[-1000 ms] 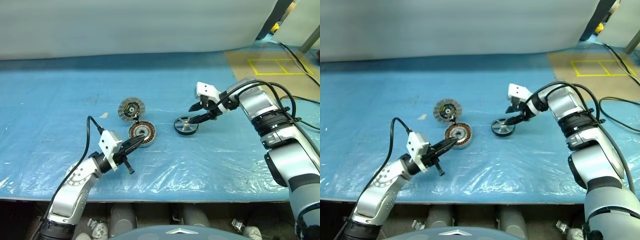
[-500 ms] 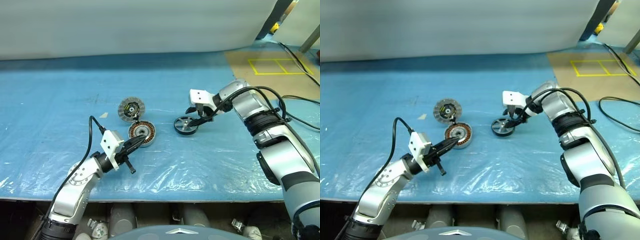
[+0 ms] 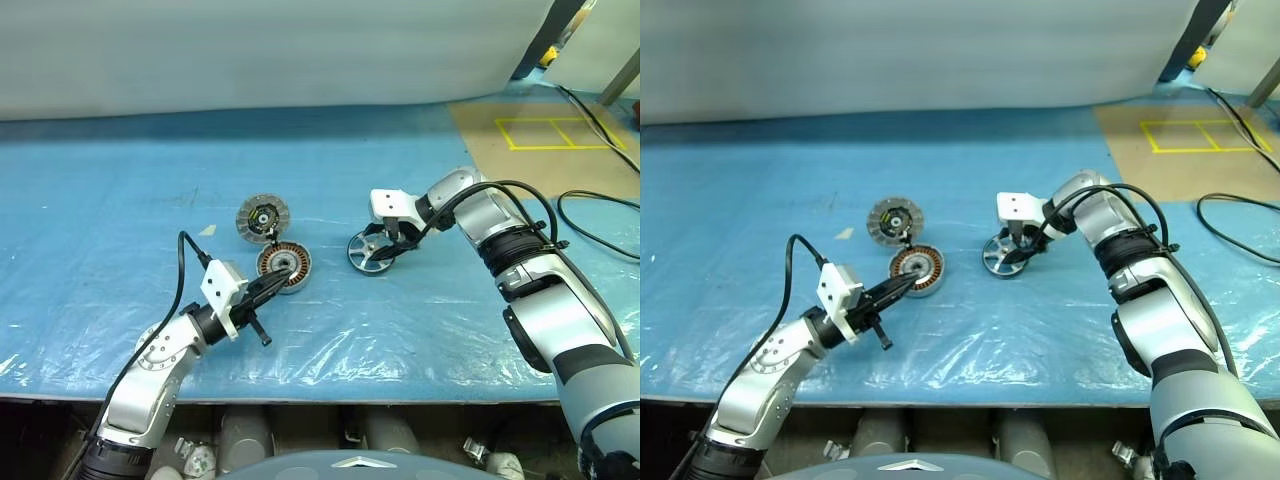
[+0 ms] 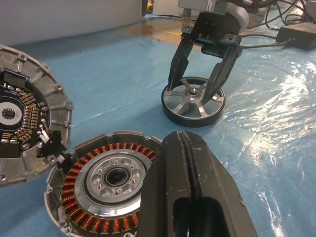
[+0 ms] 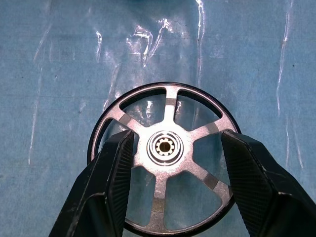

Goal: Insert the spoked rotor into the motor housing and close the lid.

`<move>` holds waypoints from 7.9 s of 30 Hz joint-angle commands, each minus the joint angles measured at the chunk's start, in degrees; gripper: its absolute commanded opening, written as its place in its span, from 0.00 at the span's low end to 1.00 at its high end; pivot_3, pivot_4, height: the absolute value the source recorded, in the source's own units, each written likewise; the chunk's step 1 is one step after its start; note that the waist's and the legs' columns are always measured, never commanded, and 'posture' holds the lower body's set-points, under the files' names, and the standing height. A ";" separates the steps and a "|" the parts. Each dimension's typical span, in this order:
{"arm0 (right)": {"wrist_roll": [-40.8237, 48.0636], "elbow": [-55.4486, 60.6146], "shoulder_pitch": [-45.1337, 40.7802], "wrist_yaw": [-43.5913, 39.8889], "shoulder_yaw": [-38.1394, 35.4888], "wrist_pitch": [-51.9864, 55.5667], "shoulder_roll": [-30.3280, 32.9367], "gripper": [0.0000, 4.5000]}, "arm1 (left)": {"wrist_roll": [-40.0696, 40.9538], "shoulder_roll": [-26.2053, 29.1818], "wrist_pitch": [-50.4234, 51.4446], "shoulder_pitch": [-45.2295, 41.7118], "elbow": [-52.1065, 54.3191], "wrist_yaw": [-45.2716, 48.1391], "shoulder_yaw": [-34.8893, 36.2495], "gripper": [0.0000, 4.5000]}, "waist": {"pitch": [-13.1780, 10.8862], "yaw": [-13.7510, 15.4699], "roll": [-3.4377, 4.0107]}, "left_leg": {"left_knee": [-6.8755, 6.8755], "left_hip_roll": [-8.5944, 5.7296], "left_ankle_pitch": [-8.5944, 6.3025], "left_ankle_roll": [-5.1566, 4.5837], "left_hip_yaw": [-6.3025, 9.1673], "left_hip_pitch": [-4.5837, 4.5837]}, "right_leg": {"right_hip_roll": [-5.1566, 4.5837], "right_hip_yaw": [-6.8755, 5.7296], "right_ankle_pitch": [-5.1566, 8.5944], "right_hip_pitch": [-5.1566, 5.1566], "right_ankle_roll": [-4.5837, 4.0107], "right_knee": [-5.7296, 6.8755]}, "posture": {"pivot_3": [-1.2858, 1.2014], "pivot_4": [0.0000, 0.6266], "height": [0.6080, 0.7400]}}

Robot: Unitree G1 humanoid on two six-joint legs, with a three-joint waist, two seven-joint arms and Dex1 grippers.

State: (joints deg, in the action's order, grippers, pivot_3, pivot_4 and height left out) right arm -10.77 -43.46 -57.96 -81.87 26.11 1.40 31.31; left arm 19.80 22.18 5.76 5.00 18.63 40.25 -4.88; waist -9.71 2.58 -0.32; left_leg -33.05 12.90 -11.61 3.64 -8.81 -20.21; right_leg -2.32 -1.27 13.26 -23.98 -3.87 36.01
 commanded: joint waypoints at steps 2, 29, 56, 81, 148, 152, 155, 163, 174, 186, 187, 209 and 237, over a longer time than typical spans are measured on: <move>-1.49 -0.79 -0.23 0.81 -0.21 -0.87 0.19 0.56 | -0.35 0.18 -0.30 -0.46 0.70 -0.08 0.03 0.00 | 0.00 0.00 0.00 | -0.03 0.00 -0.04 0.06 0.00 0.01 | 0.00 0.00 -0.01 0.00 -0.01 0.03 | 0.52 0.24 1.00; 8.52 16.81 -4.50 -2.34 -5.81 17.19 -9.04 0.27 | 1.37 4.24 -2.44 3.08 -0.57 1.62 9.01 0.00 | -0.01 -0.09 0.01 | -0.20 0.01 -0.03 0.05 -0.04 -0.24 | 0.01 0.08 0.07 -0.45 -0.13 0.54 | 0.52 0.24 1.00; 13.57 25.19 2.91 5.52 -3.92 26.68 -15.06 0.27 | 1.40 5.14 -2.40 2.51 -2.25 2.55 10.46 0.00 | -0.02 -0.04 0.02 | -0.15 0.01 -0.03 0.10 -0.04 -0.22 | 0.00 0.08 0.07 -0.44 -0.12 0.51 | 0.52 0.24 1.00; 12.26 24.70 5.56 7.28 -1.04 25.47 -13.51 0.27 | 0.96 5.62 -2.13 0.67 -3.39 3.79 9.87 0.00 | -0.02 -0.04 0.01 | -0.15 0.00 0.00 0.14 -0.04 -0.20 | -0.01 0.08 0.07 -0.44 -0.12 0.52 | 0.52 0.24 1.00; 17.02 23.42 12.68 16.73 -6.40 19.88 -22.28 0.01 | -1.17 5.00 0.55 -6.68 -13.25 0.98 11.84 0.00 | -0.01 -0.20 0.01 | -0.05 -0.03 0.08 0.30 -0.02 0.08 | -0.01 0.11 0.07 -0.23 -0.11 0.48 | 0.52 0.24 1.00; 17.25 25.71 12.55 16.04 -7.10 19.63 -20.06 0.01 | -1.75 5.56 1.72 -6.74 -16.74 -0.69 13.23 0.00 | -0.01 -0.15 0.01 | -0.02 -0.04 0.08 0.31 -0.02 0.05 | -0.01 0.11 0.07 -0.23 -0.11 0.42 | 0.52 0.24 1.00; 20.01 30.45 13.34 14.82 -8.18 23.91 -18.62 0.01 | -3.58 5.63 1.15 -8.70 -21.55 -1.40 12.60 0.00 | -0.02 -0.10 0.00 | -0.01 -0.04 0.08 0.31 -0.02 0.04 | -0.01 0.11 0.07 -0.23 -0.11 0.40 | 0.52 0.24 1.00; 27.92 45.29 17.24 14.18 -10.46 37.02 -12.80 0.01 | -6.39 1.09 -5.55 -24.35 -41.26 0.57 9.48 0.00 | -0.02 1.03 -0.03 | 0.00 -0.11 0.09 0.30 0.05 0.04 | -0.04 0.10 0.05 -0.14 -0.07 0.32 | 0.52 0.24 1.00; 33.55 53.76 21.13 18.94 -13.08 45.94 -7.16 0.01 | -5.31 -3.98 -15.59 -45.56 -67.77 7.38 11.23 0.00 | -0.03 1.45 -0.07 | 0.18 -0.15 0.11 0.36 0.11 -0.03 | -0.01 0.09 -0.15 -0.14 0.26 0.04 | 0.52 0.24 1.00; 34.38 52.96 21.77 21.05 -11.79 45.38 -5.74 0.01 | -0.51 -1.70 -11.85 -47.29 -64.84 29.10 11.08 0.00 | -0.03 1.85 -0.07 | 0.32 -0.18 0.11 0.38 0.21 -0.31 | -0.02 -0.01 -0.29 -0.14 0.46 -0.27 | 0.52 0.24 1.00; 34.49 52.69 21.51 20.93 -12.02 45.33 -5.56 0.01 | -0.61 -1.26 -10.62 -46.36 -63.23 31.00 10.20 0.00 | -0.03 1.85 -0.07 | 0.32 -0.17 0.11 0.38 0.22 -0.30 | -0.03 -0.01 -0.29 -0.14 0.46 -0.28 | 0.52 0.24 1.00; 39.53 45.66 16.74 29.61 -14.36 47.94 -10.27 0.01 | -7.11 3.32 -9.31 -32.12 -40.59 30.49 0.87 0.00 | -0.07 2.74 -0.02 | 0.36 -0.14 0.12 0.39 0.18 -0.35 | -0.03 -0.06 -0.27 -0.19 0.44 -0.31 | 0.52 0.24 1.00; 25.35 32.23 16.80 26.66 -4.96 30.45 -17.15 1.00 | 2.85 3.73 -4.53 0.61 -2.82 8.64 11.42 0.00 | -0.07 1.26 -0.01 | 0.27 -0.08 0.08 0.40 0.14 -0.32 | -0.02 -0.02 -0.13 -0.20 0.20 -0.32 | 0.52 0.24 1.00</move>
State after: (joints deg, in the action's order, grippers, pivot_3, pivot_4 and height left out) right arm 15.37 -11.35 -40.26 -54.85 20.63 33.51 14.57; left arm 21.83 25.95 1.39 5.31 13.39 49.72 6.62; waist -9.78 3.84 -0.33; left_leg -32.80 12.82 -11.53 4.04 -8.68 -20.50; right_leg -2.34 -1.28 13.13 -24.17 -3.68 35.71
